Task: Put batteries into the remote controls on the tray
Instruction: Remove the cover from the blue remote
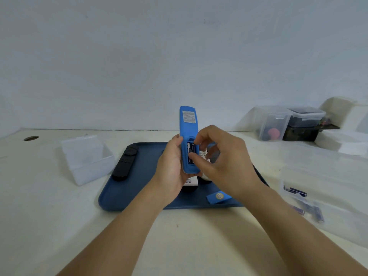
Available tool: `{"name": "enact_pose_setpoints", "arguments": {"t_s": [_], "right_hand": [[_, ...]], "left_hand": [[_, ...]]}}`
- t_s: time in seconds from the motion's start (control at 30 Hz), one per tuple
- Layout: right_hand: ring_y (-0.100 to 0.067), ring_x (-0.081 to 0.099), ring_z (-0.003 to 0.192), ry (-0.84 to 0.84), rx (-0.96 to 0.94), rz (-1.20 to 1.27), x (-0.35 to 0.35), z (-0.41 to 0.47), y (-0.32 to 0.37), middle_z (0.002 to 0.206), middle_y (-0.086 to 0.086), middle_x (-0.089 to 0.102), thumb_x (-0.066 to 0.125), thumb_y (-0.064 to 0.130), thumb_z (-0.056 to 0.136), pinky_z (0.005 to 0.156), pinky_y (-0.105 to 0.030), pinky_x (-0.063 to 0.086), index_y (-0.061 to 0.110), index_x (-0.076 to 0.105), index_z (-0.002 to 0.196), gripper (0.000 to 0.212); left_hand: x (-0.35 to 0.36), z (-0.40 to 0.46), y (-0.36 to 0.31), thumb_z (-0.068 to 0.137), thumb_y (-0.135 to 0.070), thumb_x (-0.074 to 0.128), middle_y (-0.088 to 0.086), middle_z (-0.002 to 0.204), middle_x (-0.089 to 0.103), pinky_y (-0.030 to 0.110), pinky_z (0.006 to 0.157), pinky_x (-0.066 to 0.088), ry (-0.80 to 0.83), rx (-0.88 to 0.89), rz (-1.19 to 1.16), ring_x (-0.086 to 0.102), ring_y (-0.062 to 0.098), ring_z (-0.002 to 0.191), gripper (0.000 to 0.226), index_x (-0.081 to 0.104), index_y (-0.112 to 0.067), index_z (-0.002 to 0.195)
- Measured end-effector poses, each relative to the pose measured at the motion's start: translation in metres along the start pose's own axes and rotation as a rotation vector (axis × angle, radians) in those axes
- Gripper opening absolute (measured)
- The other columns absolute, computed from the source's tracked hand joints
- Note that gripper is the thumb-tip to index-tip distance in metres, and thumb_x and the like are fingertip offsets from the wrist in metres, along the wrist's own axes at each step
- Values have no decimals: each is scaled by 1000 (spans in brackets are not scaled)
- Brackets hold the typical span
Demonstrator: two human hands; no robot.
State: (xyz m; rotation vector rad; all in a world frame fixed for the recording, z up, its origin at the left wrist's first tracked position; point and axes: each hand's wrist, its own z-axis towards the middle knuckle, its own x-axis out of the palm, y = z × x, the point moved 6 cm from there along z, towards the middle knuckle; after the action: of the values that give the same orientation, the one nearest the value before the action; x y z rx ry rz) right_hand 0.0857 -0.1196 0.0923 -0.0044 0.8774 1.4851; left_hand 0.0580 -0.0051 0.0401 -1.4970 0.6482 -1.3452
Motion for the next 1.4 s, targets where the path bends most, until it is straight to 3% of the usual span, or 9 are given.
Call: {"name": "enact_pose_setpoints", "arguments": {"t_s": [0.13, 0.43, 0.7, 0.83, 0.93, 1.07, 1.2, 1.3, 1.4], "right_hand": [[-11, 60, 71, -24, -11, -74, 9, 0, -9, 83, 6, 63, 76, 13, 83, 63, -25, 50, 17, 59, 93, 19], [-12, 61, 74, -74, -15, -37, 7, -2, -7, 83, 7, 64, 76, 11, 83, 66, -28, 52, 18, 63, 93, 17], [-10, 62, 76, -70, 10, -91, 12, -2, -14, 84, 6, 67, 72, 9, 87, 66, -28, 52, 19, 65, 93, 13], [-10, 63, 72, -48, 0, -70, 15, -2, -14, 84, 9, 66, 69, 7, 89, 60, -30, 56, 18, 65, 94, 13], [-10, 64, 72, -36, 17, -45, 17, -2, -14, 85, 6, 68, 65, 6, 91, 56, -28, 55, 16, 65, 94, 10], [-9, 65, 72, -39, 23, -28, 16, 0, -14, 82, 4, 69, 62, 6, 91, 56, -21, 52, 16, 62, 92, 10], [-12, 58, 67, -15, 56, 9, 18, 2, -16, 76, 6, 62, 58, 7, 91, 54, -15, 45, 19, 55, 88, 13], [-11, 53, 72, -7, 20, 20, 23, 2, -15, 84, 8, 53, 57, 5, 91, 61, -13, 41, 21, 54, 91, 16], [-11, 56, 79, -19, 55, 113, 26, 2, -19, 89, 4, 56, 63, 3, 91, 65, -16, 47, 22, 56, 93, 20]], "left_hand": [[2, -1, 1, 106, -34, 29, 10, 108, 68, 39, 73, 56, 9, -9, -42, 67, 24, 93, 46, 55, -16, 139], [4, 0, 1, 107, -35, 29, 8, 98, 64, 33, 57, 54, 46, -25, -11, 65, 18, 78, 49, 50, -7, 141], [9, 0, 7, 107, -37, 26, 6, 99, 68, 30, 66, 58, 89, -49, -5, 68, 15, 83, 47, 49, -15, 142], [5, 3, 10, 102, -44, 38, 13, 107, 63, 35, 68, 56, 38, -33, 72, 64, 23, 90, 47, 51, -16, 137], [0, 6, 13, 87, -48, 48, 9, 98, 68, 40, 68, 51, -10, 3, 176, 65, 24, 80, 48, 52, -16, 122], [-3, 6, 16, 105, -40, 40, 1, 89, 68, 31, 58, 49, -29, 25, 254, 67, 12, 66, 28, 52, -19, 119], [-3, 8, 20, 98, -48, 41, 0, 96, 69, 29, 63, 49, -12, 31, 305, 65, 16, 81, 40, 56, -20, 123], [-5, 9, 18, 97, -42, 42, 0, 102, 72, 33, 70, 52, -48, 51, 269, 67, 19, 94, 38, 59, -23, 124], [-9, 10, 16, 98, -35, 42, 5, 107, 73, 40, 74, 54, -66, 47, 194, 69, 24, 100, 31, 62, -23, 119]]}}
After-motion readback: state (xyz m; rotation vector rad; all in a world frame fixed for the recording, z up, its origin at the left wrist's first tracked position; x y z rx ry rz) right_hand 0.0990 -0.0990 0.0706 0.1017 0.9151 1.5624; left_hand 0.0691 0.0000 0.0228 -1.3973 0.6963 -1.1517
